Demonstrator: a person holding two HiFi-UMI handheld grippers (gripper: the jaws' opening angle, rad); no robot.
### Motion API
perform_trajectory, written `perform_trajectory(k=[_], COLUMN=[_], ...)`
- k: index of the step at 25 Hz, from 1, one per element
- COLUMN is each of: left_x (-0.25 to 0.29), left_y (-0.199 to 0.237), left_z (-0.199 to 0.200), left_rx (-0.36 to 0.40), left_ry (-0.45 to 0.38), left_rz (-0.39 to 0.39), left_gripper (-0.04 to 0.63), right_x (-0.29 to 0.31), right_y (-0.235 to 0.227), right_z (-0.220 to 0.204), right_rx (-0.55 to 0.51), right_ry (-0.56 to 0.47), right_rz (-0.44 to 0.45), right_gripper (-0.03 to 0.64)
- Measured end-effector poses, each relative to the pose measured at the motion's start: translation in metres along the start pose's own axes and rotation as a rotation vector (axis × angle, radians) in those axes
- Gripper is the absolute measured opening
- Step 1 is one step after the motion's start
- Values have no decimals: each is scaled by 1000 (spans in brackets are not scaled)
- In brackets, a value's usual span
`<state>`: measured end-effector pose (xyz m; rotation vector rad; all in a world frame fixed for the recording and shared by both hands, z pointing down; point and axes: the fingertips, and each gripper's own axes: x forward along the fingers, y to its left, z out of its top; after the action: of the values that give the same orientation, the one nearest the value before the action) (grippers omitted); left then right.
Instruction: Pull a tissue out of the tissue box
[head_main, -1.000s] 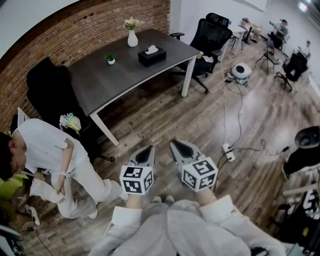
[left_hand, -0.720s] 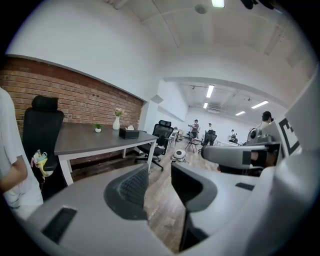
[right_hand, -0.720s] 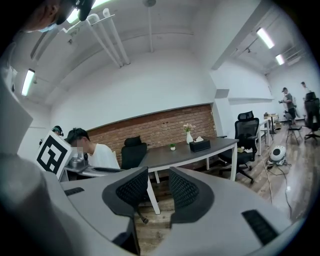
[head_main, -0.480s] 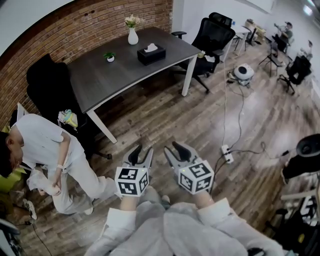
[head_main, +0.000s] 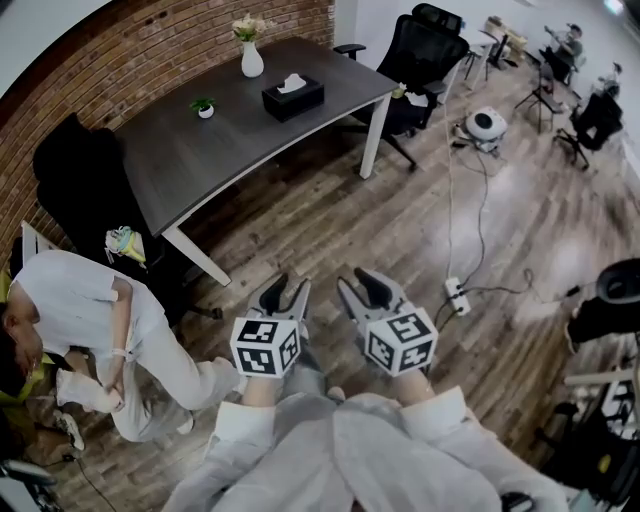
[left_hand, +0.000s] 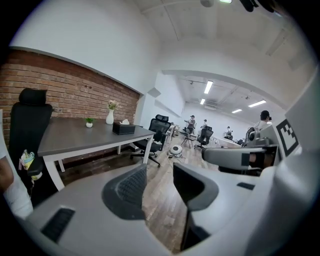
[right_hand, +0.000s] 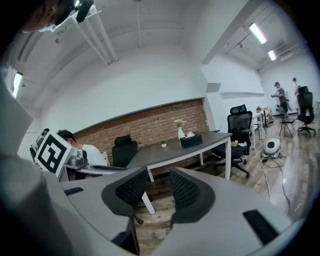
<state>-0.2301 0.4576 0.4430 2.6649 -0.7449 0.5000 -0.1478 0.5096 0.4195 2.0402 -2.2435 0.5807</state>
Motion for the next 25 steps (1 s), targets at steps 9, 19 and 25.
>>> perform_trajectory(k=[9,19,25], left_x=[69,119,139], left_y=[83,175,196], left_z=[82,134,131], left_rx=[34,41,-6], left_ry=[-40,-46,-18], left_rz=[-44,-76,-100], left_gripper=[149,149,149], right_x=[109,215,242], right_y=[-23,-31,-41], right_z=[64,95,102], right_rx=[-26,-3,-28], right_ry=[-30,-14,30], right_rz=[-40,-56,-40], right_gripper=[121,121,121])
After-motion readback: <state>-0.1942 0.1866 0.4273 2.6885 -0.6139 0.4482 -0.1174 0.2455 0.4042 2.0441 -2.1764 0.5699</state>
